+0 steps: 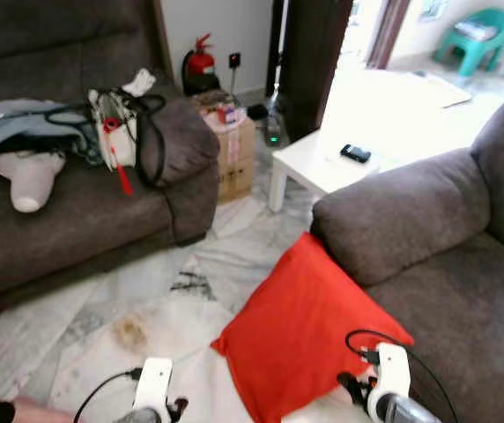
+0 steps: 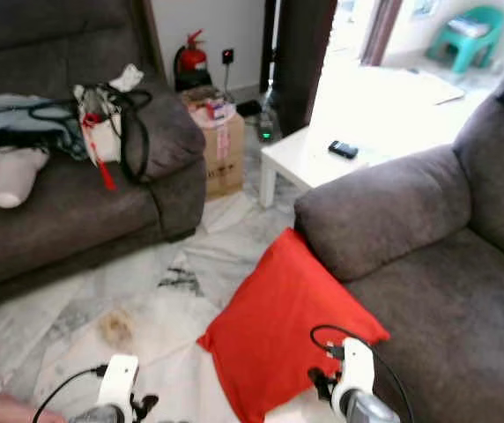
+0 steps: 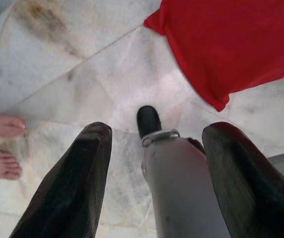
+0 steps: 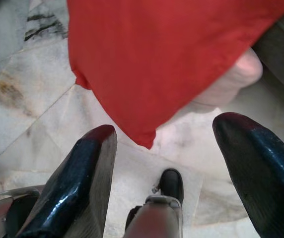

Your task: Move the pillow to the sofa from floor

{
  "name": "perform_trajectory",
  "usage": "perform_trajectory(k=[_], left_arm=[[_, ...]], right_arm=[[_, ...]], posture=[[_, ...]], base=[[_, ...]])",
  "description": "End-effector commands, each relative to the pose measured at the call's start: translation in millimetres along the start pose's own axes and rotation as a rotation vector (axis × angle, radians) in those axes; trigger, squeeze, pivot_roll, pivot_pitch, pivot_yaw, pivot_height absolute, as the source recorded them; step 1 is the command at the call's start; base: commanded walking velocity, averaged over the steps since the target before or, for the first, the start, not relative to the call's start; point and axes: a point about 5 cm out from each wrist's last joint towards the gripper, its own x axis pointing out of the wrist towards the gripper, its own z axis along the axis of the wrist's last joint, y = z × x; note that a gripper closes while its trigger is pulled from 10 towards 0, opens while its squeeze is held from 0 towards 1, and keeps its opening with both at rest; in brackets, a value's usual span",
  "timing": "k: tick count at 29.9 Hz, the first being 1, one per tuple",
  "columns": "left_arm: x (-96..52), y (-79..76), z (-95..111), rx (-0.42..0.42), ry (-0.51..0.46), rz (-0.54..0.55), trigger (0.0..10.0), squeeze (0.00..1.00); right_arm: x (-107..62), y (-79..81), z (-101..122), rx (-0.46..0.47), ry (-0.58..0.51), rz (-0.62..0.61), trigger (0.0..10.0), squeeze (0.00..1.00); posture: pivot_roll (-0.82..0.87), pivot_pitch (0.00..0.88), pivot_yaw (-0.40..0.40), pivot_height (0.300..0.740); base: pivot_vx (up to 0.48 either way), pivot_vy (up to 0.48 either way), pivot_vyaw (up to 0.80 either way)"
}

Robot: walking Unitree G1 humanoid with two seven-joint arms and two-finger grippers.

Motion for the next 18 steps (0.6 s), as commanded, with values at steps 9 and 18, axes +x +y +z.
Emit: perform_trajectory(k=[9,18], left_arm=[[-0.3,-2.1,-4.2,0.01,0.02,-0.007,10.0,0.0],[-0.3,-1.7,-3.5,0.036,0.017,-0.009,10.0,0.0]], right_arm=[[-1.0,-3.0,-2.9,0.016,0.012,-0.012,10.0,0.0],[-1.0,-2.8,-3.1,0.015,0.013,-0.011,10.0,0.0]], posture=[[0.0,0.073,-0.029,0.74],[0.0,0.073,-0.029,0.74]], base=[[0.0,0.0,0.0],[0.0,-0.062,0.0]])
